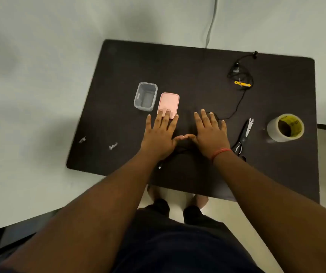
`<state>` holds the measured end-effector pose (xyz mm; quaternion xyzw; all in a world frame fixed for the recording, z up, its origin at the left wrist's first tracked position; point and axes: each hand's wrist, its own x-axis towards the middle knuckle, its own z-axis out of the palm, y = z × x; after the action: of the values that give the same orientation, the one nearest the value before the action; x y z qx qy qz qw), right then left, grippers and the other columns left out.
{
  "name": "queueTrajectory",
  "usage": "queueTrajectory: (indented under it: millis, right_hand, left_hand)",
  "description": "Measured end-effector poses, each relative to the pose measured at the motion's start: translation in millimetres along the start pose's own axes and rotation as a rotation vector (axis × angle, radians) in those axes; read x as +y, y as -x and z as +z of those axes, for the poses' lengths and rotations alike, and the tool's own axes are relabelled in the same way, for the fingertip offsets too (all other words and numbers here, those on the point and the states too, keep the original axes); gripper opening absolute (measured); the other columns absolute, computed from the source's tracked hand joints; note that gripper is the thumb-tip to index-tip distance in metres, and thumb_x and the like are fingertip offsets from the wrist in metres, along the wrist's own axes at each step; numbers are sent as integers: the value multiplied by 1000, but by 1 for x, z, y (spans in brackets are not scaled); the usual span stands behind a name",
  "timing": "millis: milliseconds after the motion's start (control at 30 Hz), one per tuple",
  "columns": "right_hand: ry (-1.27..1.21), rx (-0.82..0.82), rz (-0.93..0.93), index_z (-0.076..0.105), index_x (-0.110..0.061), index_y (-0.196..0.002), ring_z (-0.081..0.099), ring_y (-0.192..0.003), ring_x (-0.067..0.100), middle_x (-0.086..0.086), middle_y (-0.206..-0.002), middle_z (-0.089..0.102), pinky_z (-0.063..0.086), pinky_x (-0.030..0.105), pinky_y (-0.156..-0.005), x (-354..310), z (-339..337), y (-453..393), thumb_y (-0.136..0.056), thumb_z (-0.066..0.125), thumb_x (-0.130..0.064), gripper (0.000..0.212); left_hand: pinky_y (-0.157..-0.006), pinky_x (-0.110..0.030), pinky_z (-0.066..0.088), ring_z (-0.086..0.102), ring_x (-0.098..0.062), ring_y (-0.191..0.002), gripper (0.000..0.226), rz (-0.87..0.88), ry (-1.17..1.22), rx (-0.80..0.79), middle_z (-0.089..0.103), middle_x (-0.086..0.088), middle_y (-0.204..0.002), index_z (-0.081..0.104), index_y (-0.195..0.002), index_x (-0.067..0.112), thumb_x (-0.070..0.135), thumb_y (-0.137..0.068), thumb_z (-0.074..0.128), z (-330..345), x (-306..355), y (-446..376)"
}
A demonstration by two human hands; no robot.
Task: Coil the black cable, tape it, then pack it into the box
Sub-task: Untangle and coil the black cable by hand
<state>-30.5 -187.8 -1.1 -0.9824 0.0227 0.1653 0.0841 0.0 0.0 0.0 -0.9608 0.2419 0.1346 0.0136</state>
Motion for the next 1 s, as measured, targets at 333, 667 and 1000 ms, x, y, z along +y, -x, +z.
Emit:
queueTrajectory:
  millis: [333,667,1000]
  right_hand:
    - [-72,24,-83,38,-16,-144,31,-143,30,9,-154,38,24,54,-116,-28,39,21,-97,45,-25,48]
    - [-226,174,-363,53,-12,-134,45,-135,27,11,-142,54,24,44,-117,-38,16,23,-86,54,-4,48]
    - [-708,42,-447,66,-11,-95,56,-82,5,0,-88,65,41,22,-75,-29,-78,8,-95,56,-19,13]
  left_hand:
    - [-95,-45,45,52,-27,-111,50,-109,150,-126,53,-8,-122,49,-119,17,58,-90,49,57,4,64]
    - [-68,-30,43,55,-19,-76,12,-133,583,-235,57,-3,-87,48,-93,16,25,-101,46,40,0,56]
    - [-57,-29,38,34,-9,-53,19,-377,1637,-243,42,1,-66,49,-88,16,16,-103,39,-106,-1,40]
